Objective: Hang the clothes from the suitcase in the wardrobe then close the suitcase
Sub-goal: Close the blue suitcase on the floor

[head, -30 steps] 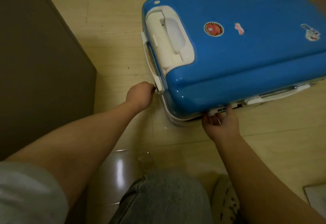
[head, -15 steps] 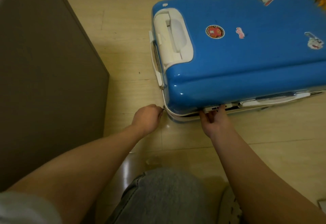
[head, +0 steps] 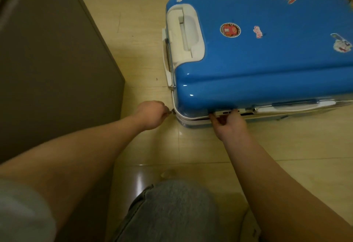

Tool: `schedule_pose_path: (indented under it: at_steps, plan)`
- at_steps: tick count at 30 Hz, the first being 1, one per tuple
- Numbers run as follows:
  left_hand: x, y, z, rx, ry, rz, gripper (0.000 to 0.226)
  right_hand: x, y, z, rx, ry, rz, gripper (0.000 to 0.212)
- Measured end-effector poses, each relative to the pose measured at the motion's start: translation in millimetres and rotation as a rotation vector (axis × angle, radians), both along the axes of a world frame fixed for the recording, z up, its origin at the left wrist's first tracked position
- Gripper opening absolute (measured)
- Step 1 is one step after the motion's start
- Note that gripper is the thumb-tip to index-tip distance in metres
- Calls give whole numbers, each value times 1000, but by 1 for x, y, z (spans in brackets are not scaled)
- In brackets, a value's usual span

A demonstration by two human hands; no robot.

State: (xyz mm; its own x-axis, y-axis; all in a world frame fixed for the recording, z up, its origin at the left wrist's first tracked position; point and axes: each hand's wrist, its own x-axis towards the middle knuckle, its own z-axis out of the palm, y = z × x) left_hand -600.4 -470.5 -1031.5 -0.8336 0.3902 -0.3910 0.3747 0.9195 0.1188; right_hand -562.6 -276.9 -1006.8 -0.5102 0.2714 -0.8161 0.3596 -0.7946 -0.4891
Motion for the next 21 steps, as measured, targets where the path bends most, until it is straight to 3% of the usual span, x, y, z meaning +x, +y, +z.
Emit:
schedule_pose_path:
  at_steps: [7, 11, 15, 21]
  plan:
    - [0, -7, -23, -44, 102, 106, 36, 2, -2, -3, -12, -3, -34, 38]
    - [0, -3, -31, -58, 116, 153, 37, 0, -5, -9, -27, -8, -21, 20]
    - [6, -6, -29, 72, 59, 157, 36, -3, -5, -5, -30, -3, -7, 38]
    - [35, 9, -27, 93, 0, 90, 33, -7, -13, 5, -92, 4, -37, 43]
